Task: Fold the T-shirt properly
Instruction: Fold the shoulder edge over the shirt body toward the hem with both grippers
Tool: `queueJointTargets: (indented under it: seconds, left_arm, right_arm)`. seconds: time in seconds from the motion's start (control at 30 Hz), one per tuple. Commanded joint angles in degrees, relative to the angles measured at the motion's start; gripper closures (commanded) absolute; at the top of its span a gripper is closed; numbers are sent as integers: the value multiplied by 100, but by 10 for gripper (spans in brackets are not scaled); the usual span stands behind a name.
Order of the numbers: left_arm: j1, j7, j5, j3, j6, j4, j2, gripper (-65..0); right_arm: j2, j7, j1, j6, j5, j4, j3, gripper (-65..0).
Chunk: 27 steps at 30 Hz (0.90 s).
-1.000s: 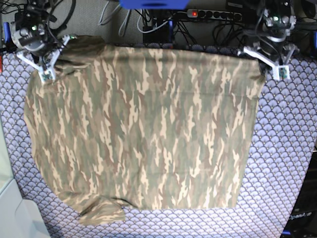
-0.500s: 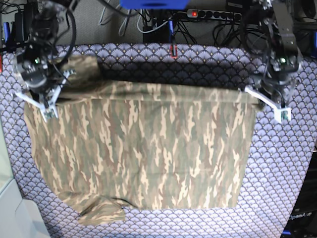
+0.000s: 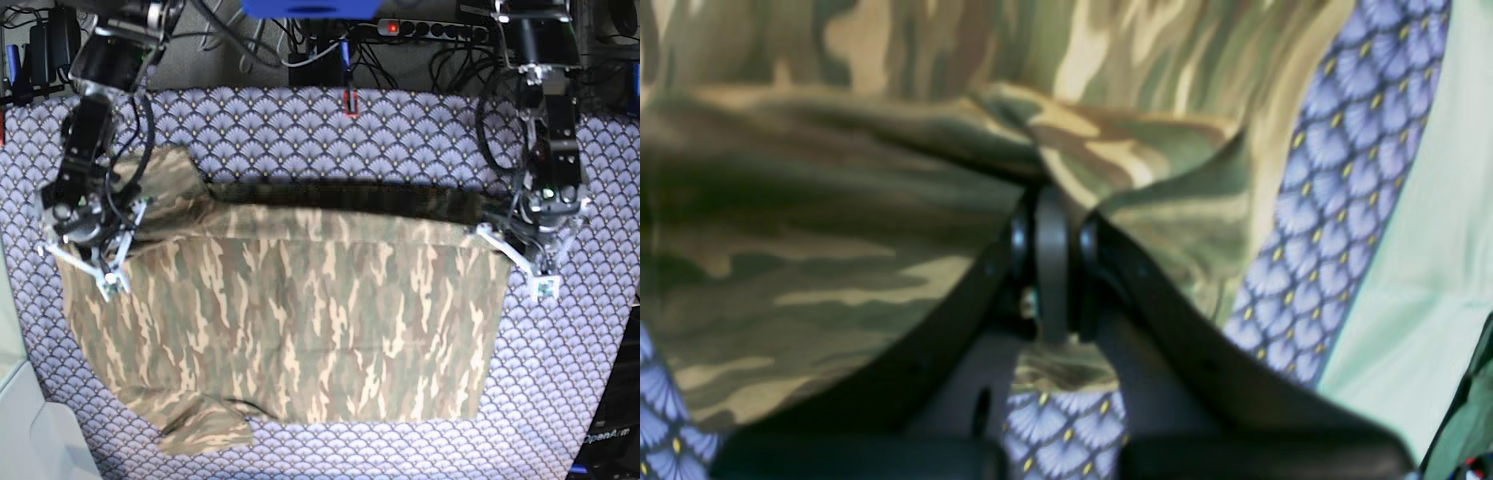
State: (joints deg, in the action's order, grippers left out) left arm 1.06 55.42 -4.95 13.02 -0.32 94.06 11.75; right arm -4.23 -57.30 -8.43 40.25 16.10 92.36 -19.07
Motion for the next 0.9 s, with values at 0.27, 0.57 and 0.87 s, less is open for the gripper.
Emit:
queueJointTargets:
  seconds: [0.27,0.57,0.87]
  left_arm:
    - [496,-131,60,30,10,-224,113,-7]
    - [1085,-131,60,-5,10,-874,104,-7]
    - [1103,-421,60,-22,10,-980,87,-9]
  right_arm:
    - [-338,99,-788,-25,47,-607,-5,0]
    - [-338,372,-1193,-25,47,-1240,320,0]
    - [-338,556,-1395,-25,47,-1354,531,0]
